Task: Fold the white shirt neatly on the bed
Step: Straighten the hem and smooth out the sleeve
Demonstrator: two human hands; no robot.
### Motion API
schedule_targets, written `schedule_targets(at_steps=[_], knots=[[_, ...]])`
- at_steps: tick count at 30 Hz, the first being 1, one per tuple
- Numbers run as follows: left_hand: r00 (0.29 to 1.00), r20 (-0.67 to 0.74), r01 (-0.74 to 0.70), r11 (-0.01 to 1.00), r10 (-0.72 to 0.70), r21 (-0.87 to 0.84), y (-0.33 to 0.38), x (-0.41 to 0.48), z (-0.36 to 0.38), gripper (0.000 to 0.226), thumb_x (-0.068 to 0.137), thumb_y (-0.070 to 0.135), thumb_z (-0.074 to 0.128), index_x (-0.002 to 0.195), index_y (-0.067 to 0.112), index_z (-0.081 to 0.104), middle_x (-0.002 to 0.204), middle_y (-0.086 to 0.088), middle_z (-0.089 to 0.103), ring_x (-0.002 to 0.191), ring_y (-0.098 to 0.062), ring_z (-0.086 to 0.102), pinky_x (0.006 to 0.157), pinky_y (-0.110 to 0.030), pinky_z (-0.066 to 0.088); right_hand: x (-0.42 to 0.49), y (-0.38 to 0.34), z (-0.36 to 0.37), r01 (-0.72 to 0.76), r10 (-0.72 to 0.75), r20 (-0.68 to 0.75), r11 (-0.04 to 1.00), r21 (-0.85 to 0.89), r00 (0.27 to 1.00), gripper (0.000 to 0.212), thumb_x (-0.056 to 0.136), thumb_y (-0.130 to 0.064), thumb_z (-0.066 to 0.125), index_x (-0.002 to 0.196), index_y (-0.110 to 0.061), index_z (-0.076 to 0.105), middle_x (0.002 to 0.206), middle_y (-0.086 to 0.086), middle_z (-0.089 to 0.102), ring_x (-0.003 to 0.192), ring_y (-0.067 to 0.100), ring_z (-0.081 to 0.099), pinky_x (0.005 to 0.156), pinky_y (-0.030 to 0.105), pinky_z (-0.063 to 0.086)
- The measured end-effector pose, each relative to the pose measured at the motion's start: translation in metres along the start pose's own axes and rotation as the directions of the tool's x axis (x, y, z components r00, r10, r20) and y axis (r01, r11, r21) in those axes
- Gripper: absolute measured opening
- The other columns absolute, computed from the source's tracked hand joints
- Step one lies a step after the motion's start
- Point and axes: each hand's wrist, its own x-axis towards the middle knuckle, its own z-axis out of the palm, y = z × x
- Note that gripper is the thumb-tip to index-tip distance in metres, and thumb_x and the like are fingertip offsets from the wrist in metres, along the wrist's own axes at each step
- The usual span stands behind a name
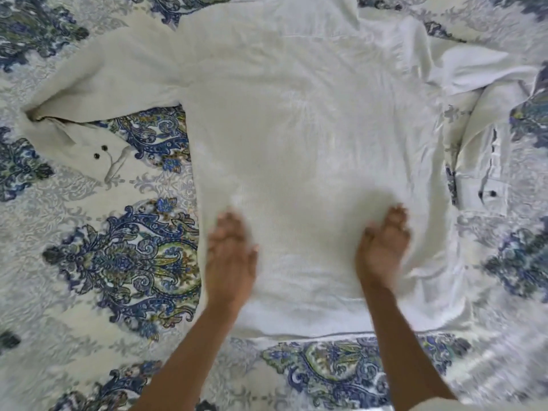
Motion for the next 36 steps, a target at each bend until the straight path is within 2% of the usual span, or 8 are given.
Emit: schedule_targets(at_steps=[4, 10, 15, 18, 22, 27, 32, 36], knots=[[0.975, 0.090, -0.206, 0.979, 0.205, 0.000, 0.038, -0.020, 0.017, 0.060, 0.098, 0.037, 0.020, 0.149, 0.006, 0.010, 0.157, -0.008, 0.005, 0.145, -0.021, 0.006, 0.117, -0.036, 0.004, -0.062, -0.010, 0.021, 0.539, -0.504, 0.264, 0.839, -0.077, 0.823, 0.055, 0.096, -0.030, 0.028, 0.147, -0.009, 0.019, 0.154, 0.006, 0.023, 0.142, 0.020, 0.018, 0.115, 0.042, 0.015], [0.990, 0.087, 0.106, 0.994, -0.108, 0.029, -0.016, -0.066, 0.003, 0.065, 0.099, 0.043, 0.007, 0.147, -0.001, 0.012, 0.156, -0.015, 0.004, 0.145, -0.023, -0.001, 0.118, -0.033, -0.002, -0.039, 0.085, -0.031, 0.024, -0.002, 0.107, 0.978, -0.207, 0.994, 0.059, 0.097, -0.041, 0.015, 0.144, -0.010, 0.002, 0.153, 0.005, 0.009, 0.143, 0.019, 0.009, 0.114, 0.050, 0.021], [0.984, 0.128, -0.128, 0.992, 0.127, 0.004, 0.038, -0.041, 0.014, 0.063, 0.098, 0.042, 0.018, 0.149, 0.005, 0.009, 0.157, -0.012, 0.005, 0.145, -0.019, -0.003, 0.117, -0.034, 0.002, -0.049, 0.045, -0.013, 0.327, -0.294, 0.227, 0.937, -0.124, 0.928, 0.057, 0.098, -0.036, 0.022, 0.145, -0.005, 0.021, 0.151, 0.014, 0.027, 0.141, 0.025, 0.021, 0.116, 0.038, 0.011], [0.986, 0.156, -0.071, 0.994, 0.057, 0.081, 0.007, -0.047, 0.016, 0.066, 0.097, 0.045, 0.014, 0.149, 0.005, 0.006, 0.157, -0.012, 0.003, 0.145, -0.022, 0.001, 0.117, -0.036, 0.003, -0.039, 0.085, -0.032, 0.156, -0.115, 0.202, 0.967, -0.200, 0.972, 0.066, 0.098, -0.048, 0.011, 0.145, -0.005, 0.023, 0.151, 0.012, 0.029, 0.141, 0.025, 0.024, 0.111, 0.046, 0.027], [0.989, 0.135, 0.069, 0.998, -0.068, -0.003, 0.010, -0.051, 0.001, 0.072, 0.096, 0.051, 0.006, 0.148, 0.002, 0.004, 0.156, -0.016, 0.004, 0.145, -0.028, 0.006, 0.118, -0.041, 0.012, -0.031, 0.097, -0.059, 0.084, -0.043, 0.223, 0.981, -0.177, 0.974, 0.071, 0.095, -0.052, 0.003, 0.146, -0.003, 0.014, 0.152, 0.014, 0.020, 0.142, 0.029, 0.017, 0.113, 0.050, 0.027], [0.901, 0.134, -0.400, 0.909, 0.413, -0.117, 0.127, -0.002, 0.001, 0.060, 0.096, 0.042, 0.024, 0.148, 0.012, 0.017, 0.155, -0.009, 0.019, 0.142, -0.024, 0.021, 0.116, -0.038, 0.022, -0.014, 0.074, -0.044, 0.355, -0.316, 0.311, 0.931, -0.078, 0.896, 0.052, 0.097, -0.027, 0.027, 0.142, -0.002, 0.028, 0.149, 0.016, 0.031, 0.141, 0.024, 0.019, 0.116, 0.032, 0.010], [0.872, 0.193, -0.454, 0.890, 0.451, -0.028, 0.141, 0.019, 0.027, 0.053, 0.096, 0.040, 0.024, 0.145, 0.018, 0.030, 0.153, -0.008, 0.027, 0.139, -0.028, 0.029, 0.110, -0.045, 0.021, 0.034, 0.122, -0.071, 0.219, -0.211, 0.265, 0.976, -0.004, 0.941, 0.059, 0.093, -0.039, 0.014, 0.146, -0.015, 0.028, 0.152, -0.001, 0.027, 0.141, 0.009, 0.017, 0.113, 0.024, 0.014], [0.926, 0.145, -0.352, 0.936, 0.348, 0.004, 0.169, 0.024, 0.007, 0.048, 0.088, 0.038, 0.035, 0.123, 0.012, 0.054, 0.129, -0.015, 0.055, 0.118, -0.034, 0.051, 0.095, -0.045, 0.042, 0.059, 0.109, -0.103, -0.080, 0.011, 0.216, 0.946, 0.313, 0.976, 0.041, 0.095, -0.020, 0.035, 0.127, -0.005, 0.055, 0.130, 0.015, 0.055, 0.124, 0.029, 0.048, 0.101, 0.028, 0.035]])
